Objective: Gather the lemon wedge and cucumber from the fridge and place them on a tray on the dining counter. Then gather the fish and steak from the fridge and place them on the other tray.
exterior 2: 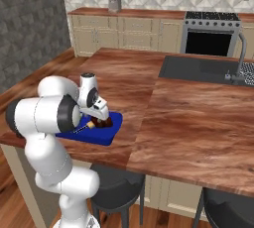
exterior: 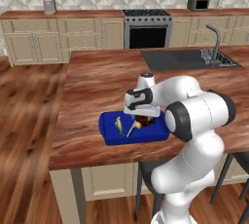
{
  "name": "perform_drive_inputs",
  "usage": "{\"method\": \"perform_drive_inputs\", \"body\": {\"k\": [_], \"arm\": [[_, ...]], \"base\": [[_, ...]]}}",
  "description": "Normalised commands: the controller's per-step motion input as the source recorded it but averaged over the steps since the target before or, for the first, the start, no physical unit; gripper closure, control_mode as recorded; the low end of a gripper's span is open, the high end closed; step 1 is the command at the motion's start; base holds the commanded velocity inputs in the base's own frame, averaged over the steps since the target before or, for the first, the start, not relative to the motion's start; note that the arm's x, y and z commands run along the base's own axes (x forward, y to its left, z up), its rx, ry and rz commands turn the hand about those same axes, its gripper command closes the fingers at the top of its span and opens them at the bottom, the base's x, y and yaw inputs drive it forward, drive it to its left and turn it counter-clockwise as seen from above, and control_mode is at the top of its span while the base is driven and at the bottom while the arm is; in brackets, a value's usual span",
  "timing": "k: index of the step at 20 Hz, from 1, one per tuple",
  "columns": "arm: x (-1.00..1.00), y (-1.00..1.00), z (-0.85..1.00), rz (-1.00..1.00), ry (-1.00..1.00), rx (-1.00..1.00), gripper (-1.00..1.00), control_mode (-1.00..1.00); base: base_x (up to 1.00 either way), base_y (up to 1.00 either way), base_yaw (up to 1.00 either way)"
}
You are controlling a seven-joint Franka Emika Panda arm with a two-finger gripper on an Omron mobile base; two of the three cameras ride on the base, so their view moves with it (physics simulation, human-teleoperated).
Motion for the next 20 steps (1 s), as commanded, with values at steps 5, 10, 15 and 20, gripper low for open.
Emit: {"method": "perform_drive_inputs", "body": {"k": [5, 10, 15, 20], "arm": [[-0.4, -0.18, 0.37, -0.03, 0.01, 0.0, -1.0, -1.0], [-0.94, -0.21, 0.32, 0.0, -0.07, 0.0, -1.0, -1.0], [-1.0, -0.23, 0.53, 0.03, -0.14, 0.0, -1.0, -1.0], [-1.0, -0.19, 0.55, 0.07, -0.28, 0.0, -1.0, -1.0]], "base": [[0.0, 0.0, 0.0], [0.0, 0.0, 0.0], [0.0, 0.0, 0.0], [0.0, 0.0, 0.0]]}}
